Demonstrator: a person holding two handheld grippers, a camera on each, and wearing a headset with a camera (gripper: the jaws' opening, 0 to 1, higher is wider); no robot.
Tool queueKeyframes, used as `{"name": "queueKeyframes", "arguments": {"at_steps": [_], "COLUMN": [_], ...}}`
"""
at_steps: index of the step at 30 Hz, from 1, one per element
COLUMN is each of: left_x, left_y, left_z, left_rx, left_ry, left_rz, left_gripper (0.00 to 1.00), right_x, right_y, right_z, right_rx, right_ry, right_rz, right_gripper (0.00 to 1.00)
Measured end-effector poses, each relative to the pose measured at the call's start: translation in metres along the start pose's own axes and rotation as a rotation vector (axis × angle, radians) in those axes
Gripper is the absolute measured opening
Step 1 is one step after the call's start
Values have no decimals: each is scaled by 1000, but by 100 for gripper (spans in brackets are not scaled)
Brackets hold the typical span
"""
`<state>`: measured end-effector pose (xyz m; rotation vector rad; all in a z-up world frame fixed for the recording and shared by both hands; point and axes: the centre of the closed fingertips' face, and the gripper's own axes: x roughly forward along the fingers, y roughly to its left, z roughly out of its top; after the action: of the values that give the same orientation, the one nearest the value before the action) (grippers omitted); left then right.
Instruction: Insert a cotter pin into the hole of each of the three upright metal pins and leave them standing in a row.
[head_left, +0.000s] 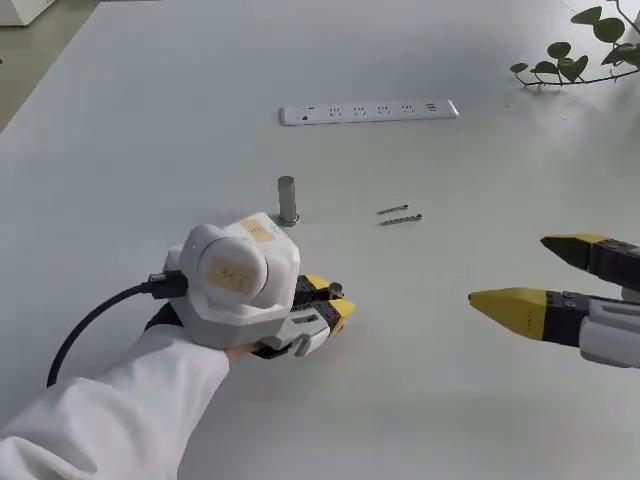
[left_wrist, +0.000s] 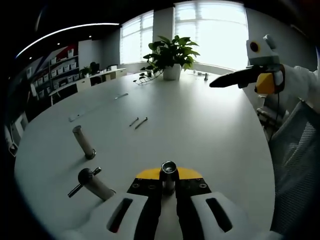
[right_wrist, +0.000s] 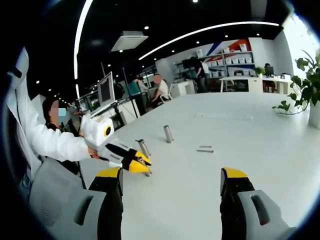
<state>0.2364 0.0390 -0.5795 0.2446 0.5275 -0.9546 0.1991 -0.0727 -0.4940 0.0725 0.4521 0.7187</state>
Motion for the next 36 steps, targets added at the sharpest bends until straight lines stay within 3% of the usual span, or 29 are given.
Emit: {"name": "queueKeyframes", "arguments": {"at_steps": [11,15,18,21,24,29,36], "left_x": [1,-4,-11,-18,-29,-49,-79], "left_y": [-1,-3,-4,-8,-24,-29,-41], "left_z": [1,4,5,9,13,15,4], "left_rx": [-10,-16,-11,-17,-52,-37,-38], "left_ry": [-24,-37,-42,-54,-73,-84,-59], "left_rz": [-2,-11,-32,-65,-163,-181,-203], "left_gripper": [8,27,29,37,51,61,92], "right_x": [3,2,2,2,2,3,1], "right_y": [0,0,0,0,0,0,1], "right_z": [-2,-4,-4,-5,-7,-11,-12], "right_rx": [-10,-9,-5,-8,-11,-17,-24], "right_ry": [11,16,12,16,21,37,49], "right_rz": [4,6,5,5,3,4,7], "right_gripper": [78,78,78,78,78,78,78]}}
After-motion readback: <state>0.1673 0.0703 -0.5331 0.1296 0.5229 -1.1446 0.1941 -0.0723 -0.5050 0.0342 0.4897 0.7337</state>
